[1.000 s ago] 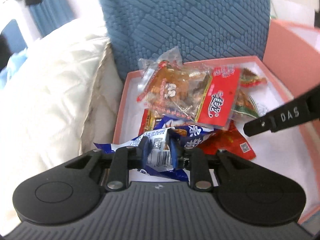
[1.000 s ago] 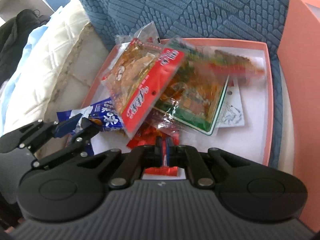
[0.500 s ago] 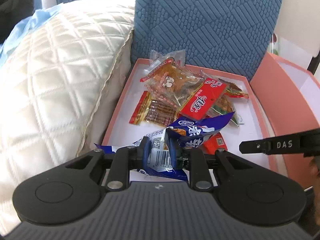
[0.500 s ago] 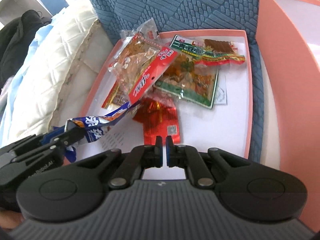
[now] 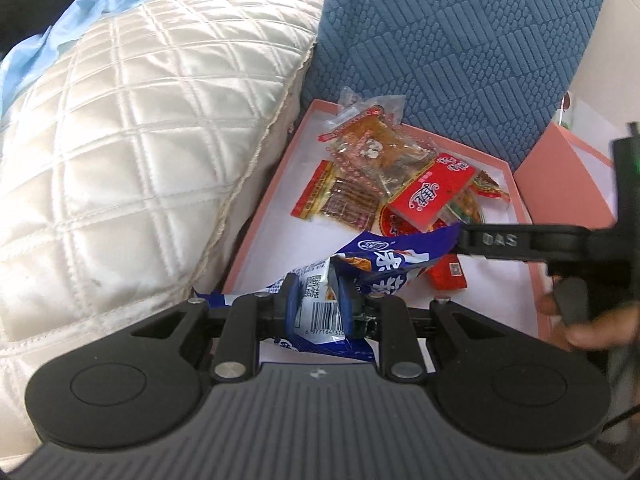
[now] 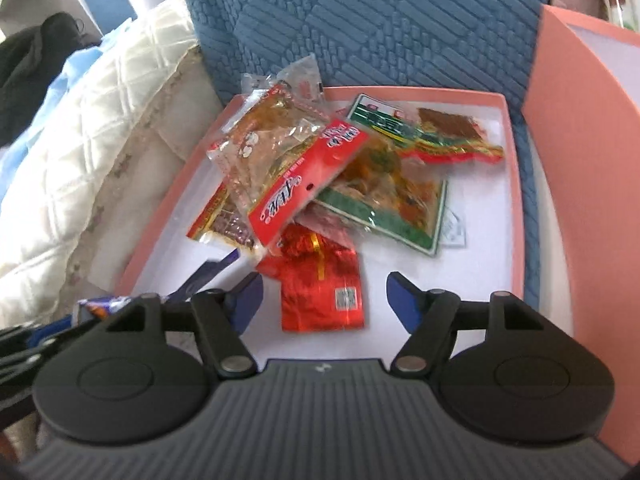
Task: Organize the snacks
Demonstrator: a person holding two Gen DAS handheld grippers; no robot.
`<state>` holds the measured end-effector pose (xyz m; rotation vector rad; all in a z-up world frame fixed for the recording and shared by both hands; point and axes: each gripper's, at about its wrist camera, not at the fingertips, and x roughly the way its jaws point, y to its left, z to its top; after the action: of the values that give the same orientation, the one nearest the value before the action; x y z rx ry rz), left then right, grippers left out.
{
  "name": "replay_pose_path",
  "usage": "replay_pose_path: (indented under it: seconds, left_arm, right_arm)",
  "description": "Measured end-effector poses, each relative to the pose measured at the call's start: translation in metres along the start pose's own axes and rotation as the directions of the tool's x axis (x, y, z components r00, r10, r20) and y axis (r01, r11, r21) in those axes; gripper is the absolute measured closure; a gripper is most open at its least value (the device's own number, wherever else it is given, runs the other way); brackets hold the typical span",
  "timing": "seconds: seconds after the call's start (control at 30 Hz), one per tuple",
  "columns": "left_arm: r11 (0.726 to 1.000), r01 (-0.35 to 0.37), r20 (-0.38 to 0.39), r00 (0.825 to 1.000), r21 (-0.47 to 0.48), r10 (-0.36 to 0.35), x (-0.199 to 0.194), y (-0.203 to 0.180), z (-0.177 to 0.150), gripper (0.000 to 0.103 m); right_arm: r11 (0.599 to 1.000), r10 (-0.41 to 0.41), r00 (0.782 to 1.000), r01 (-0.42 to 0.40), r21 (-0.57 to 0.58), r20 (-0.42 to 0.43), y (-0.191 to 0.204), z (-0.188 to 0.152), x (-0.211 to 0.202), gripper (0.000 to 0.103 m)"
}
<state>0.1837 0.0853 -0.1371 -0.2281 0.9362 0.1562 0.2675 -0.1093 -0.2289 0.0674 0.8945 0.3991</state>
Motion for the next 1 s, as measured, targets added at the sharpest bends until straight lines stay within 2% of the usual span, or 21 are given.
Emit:
replay_pose_path:
  seconds: [0.27, 0.43, 0.5, 0.6, 0.63, 0.67, 0.7, 1.0]
  left_arm:
    - [1.0, 0.003, -0.014, 1.0, -0.001, -0.003, 0.0, 0.005, -0.004, 0.078]
    - [1.0, -0.001, -0.017, 1.0, -0.002, 0.001, -0.002, 0.008, -0.006, 0.079]
    - [1.0, -0.004, -0.014, 1.0, -0.001, 0.004, -0.003, 0.009, -0.006, 0.079]
    - [1.0, -0.005, -0.012, 1.0, -0.007, 0.005, -0.004, 0.009, -0.006, 0.08]
    - [1.0, -0.004, -0.011, 1.0, -0.009, 0.004, -0.005, 0.009, -0.006, 0.08]
    - [1.0, -0.003, -0.009, 1.0, -0.012, 0.003, -0.005, 0.01, -0.006, 0.08]
    - [1.0, -0.003, -0.008, 1.0, -0.014, 0.003, -0.005, 0.01, -0.006, 0.08]
    - [1.0, 0.009, 0.007, 1.0, -0.021, -0.009, -0.011, 0.009, -0.008, 0.081]
  right_arm:
    - [0.993, -0.113, 0.993, 0.114, -0.016, 0.026, 0.012, 0.002, 0.031, 0.031]
    - [0.989, -0.126, 0.991, 0.129, -0.072, 0.048, 0.022, -0.002, 0.037, 0.03]
    - [0.987, -0.136, 0.989, 0.14, -0.08, 0.054, 0.023, -0.002, 0.041, 0.024]
    - [0.983, -0.153, 0.986, 0.158, -0.089, 0.06, 0.024, -0.002, 0.049, 0.024]
    - [0.98, -0.163, 0.984, 0.169, -0.101, 0.065, 0.026, -0.003, 0.05, 0.026]
    - [0.976, -0.178, 0.982, 0.185, -0.117, 0.067, 0.029, -0.003, 0.052, 0.032]
    - [0.974, -0.175, 0.982, 0.184, -0.134, 0.073, 0.031, -0.003, 0.052, 0.045]
    - [0.985, -0.129, 0.992, 0.128, -0.12, -0.001, 0.024, -0.008, 0.036, 0.047]
